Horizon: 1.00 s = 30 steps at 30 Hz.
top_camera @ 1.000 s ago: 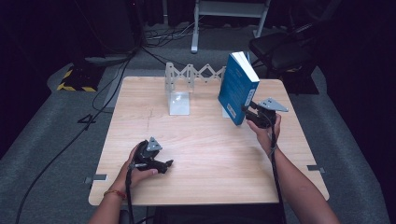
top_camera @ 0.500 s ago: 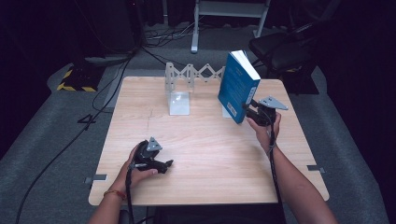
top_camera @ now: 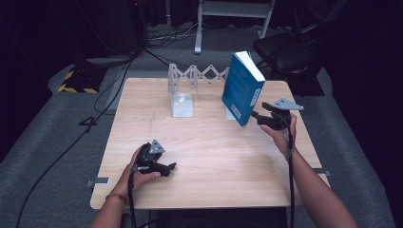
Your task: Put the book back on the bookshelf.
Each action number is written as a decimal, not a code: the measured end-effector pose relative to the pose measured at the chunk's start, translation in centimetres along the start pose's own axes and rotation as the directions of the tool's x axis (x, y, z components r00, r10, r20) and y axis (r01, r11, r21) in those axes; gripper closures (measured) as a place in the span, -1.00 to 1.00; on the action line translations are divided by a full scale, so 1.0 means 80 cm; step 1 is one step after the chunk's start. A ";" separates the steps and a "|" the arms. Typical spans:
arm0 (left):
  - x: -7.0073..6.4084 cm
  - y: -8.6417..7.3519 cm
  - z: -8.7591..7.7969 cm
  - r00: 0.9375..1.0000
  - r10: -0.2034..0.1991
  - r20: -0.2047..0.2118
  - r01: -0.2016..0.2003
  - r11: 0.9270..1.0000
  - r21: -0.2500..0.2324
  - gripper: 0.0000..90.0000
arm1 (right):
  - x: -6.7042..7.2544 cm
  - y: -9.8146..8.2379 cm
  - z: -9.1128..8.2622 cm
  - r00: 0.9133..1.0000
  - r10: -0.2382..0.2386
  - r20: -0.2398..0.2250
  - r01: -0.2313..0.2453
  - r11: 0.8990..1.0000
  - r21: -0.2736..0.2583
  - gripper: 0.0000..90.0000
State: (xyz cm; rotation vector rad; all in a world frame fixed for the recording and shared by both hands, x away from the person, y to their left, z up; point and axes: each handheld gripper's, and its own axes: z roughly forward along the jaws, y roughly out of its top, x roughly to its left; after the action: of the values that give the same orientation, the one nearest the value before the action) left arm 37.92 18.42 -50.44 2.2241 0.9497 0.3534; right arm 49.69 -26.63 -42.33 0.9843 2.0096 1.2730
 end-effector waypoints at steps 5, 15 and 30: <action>0.000 0.000 0.000 1.000 0.000 0.000 0.000 1.000 -0.001 -0.74 | 0.001 -0.007 -0.011 0.998 -0.023 -0.065 0.028 0.996 0.090 -0.29; 0.000 0.000 0.000 1.000 -0.001 0.000 0.001 1.000 0.000 -0.74 | 0.013 -0.023 -0.036 0.987 -0.114 -0.117 0.136 0.970 0.200 -0.43; -0.001 0.000 0.000 1.000 -0.003 -0.005 0.003 1.000 -0.003 -0.74 | 0.014 -0.074 -0.086 0.967 -0.195 -0.165 0.232 0.940 0.250 -0.40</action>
State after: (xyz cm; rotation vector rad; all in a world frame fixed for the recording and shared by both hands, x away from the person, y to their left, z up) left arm 37.86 18.38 -50.46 2.2199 0.9541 0.3592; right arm 42.04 -30.85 -45.13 0.7845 2.3706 0.9931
